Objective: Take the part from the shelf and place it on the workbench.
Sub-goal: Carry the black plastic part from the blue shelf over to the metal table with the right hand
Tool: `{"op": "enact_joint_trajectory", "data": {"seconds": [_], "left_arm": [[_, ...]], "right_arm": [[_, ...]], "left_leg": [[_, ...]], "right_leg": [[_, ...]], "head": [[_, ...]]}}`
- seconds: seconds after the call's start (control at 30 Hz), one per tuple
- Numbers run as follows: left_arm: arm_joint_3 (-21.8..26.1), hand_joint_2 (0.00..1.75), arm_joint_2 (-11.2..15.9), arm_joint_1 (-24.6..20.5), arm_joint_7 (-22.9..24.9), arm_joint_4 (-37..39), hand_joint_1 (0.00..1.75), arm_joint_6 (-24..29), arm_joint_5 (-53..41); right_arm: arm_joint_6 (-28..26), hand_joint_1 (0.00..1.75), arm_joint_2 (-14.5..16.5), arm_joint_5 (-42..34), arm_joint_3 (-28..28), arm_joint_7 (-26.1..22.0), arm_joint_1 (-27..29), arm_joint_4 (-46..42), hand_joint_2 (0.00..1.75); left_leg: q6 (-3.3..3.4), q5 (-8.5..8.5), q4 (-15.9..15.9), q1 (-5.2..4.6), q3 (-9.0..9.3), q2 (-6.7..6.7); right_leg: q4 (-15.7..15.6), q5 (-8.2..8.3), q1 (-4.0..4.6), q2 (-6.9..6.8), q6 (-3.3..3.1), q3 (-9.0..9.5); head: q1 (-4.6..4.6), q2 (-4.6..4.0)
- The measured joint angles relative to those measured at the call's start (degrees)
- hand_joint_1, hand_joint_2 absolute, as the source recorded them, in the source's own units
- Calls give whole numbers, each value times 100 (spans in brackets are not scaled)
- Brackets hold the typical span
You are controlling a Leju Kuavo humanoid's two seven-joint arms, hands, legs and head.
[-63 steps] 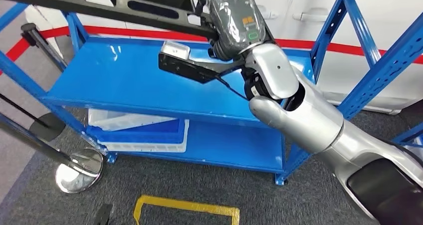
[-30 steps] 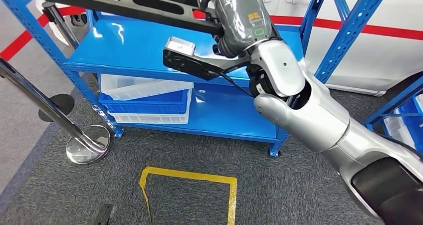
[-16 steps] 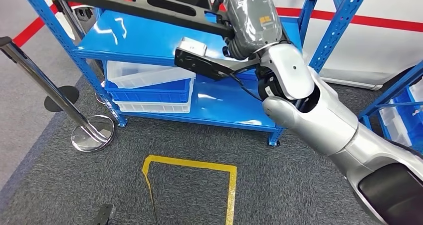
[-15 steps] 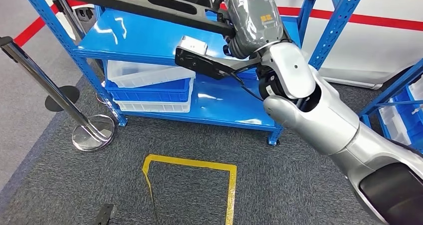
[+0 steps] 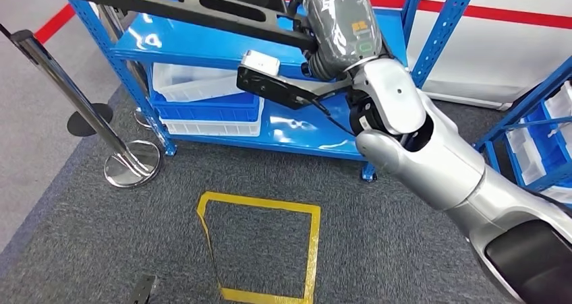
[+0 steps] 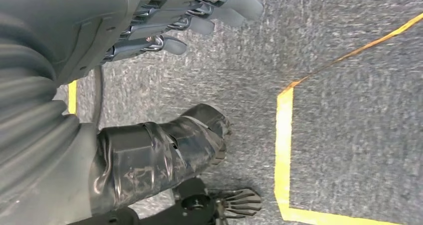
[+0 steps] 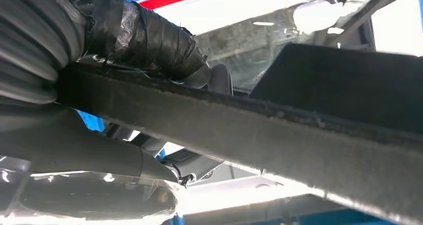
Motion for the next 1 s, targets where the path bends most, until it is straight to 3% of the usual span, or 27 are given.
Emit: {"op": "enact_joint_trajectory", "data": {"seconds": [0.03,0.07,0.17,0.2,0.23,0.27,0.33,0.4,0.47,0.53,0.57,0.67,0.7,0.73,0.77,0.83,0.87,0.93,1.0], "left_arm": [[-2,175,0,1,1,0,0,-1,1],[-3,175,-1,0,1,1,0,-1,2],[-3,175,0,-3,-1,1,0,-1,4],[-3,175,0,-2,-1,1,0,-1,4],[-3,175,1,-1,-1,1,0,-1,3],[-3,175,1,-1,-2,1,0,-1,3],[-4,175,1,-1,-5,2,0,-1,2],[-9,175,-2,-3,-13,2,0,-1,2],[-16,175,-3,-5,-19,2,0,-1,4],[-19,175,3,1,-21,4,0,3,7],[-20,175,4,6,-22,5,0,5,8],[-23,175,7,14,-60,6,0,44,28],[-24,175,12,14,-90,6,0,88,34],[-24,175,17,14,-116,6,0,147,34],[-25,175,21,14,-127,6,0,215,32],[-26,175,28,10,-105,6,0,317,31],[-27,175,30,2,-90,6,0,342,33],[-32,175,38,-13,-71,6,0,347,42],[-36,175,47,-16,-66,6,0,333,45]], "right_arm": [[4,175,-5,-2,-1,-1,0,4,175],[8,175,-11,-3,-2,-1,-1,8,175],[15,175,-22,-5,-4,-2,6,17,175],[15,175,-24,-5,-4,-2,13,21,175],[15,175,-25,-5,-4,-2,18,26,175],[16,175,-26,-5,-4,-2,23,30,175],[19,175,-26,-5,-5,-2,24,37,175],[20,175,-26,-8,-13,-2,4,39,175],[21,175,-26,-11,-21,-1,-23,43,175],[21,175,-25,-24,-24,11,-30,46,175],[21,175,-25,-34,-24,20,-29,47,175],[18,175,-23,-56,-24,66,-24,50,175],[19,175,-24,-60,-24,85,-16,51,175],[20,175,-25,-67,-24,105,-6,51,175],[23,175,-26,-77,-24,129,6,52,175],[33,175,-30,-99,-25,165,20,51,175],[38,175,-33,-108,-29,180,23,48,175],[42,175,-40,-102,-38,196,23,40,175],[40,175,-43,-85,-43,201,25,37,175]], "left_leg": [[39,50,-18,9,-34,12],[96,104,-34,17,-83,28],[226,271,-25,-19,-286,51],[237,320,-10,-34,-359,51],[240,363,10,-48,-432,51],[240,402,34,-61,-502,48],[233,463,81,-77,-620,40],[191,534,110,-82,-704,32],[123,646,78,-59,-755,30],[60,658,52,-46,-809,14],[29,543,135,-44,-858,6],[-72,-116,990,-3,-1130,-1],[-110,-225,1318,18,-1204,-1],[-149,-213,1526,40,-1221,0],[-187,-93,1552,63,-1154,1],[-284,177,1038,119,-764,4],[-320,188,676,123,-517,0],[-263,80,247,112,-252,-14],[-152,55,220,99,-244,-24]], "right_leg": [[49,-66,3,10,28,-41],[195,-235,6,19,53,-106],[1251,-1045,5,26,81,-387],[1592,-1173,6,26,80,-438],[1768,-1171,6,26,74,-409],[1735,-1070,9,26,58,-280],[1136,-841,30,32,-14,226],[407,-840,67,29,-92,715],[84,-852,103,23,-127,865],[-61,-728,78,11,-158,847],[-133,-661,56,1,-179,829],[-206,-504,13,-22,-189,680],[-193,-462,3,-27,-173,616],[-172,-425,-14,-31,-154,551],[-143,-394,-37,-34,-128,484],[-46,-351,-89,-34,-68,343],[10,-335,-99,-31,-33,274],[79,-282,-85,-23,52,197],[84,-233,-70,-16,110,192]], "head": [[3,0],[13,0],[29,0],[29,0],[29,0],[29,0],[31,0],[27,0],[32,0],[48,0],[55,0],[60,0],[57,0],[56,0],[56,0],[52,0],[40,0],[26,0],[22,0]]}}
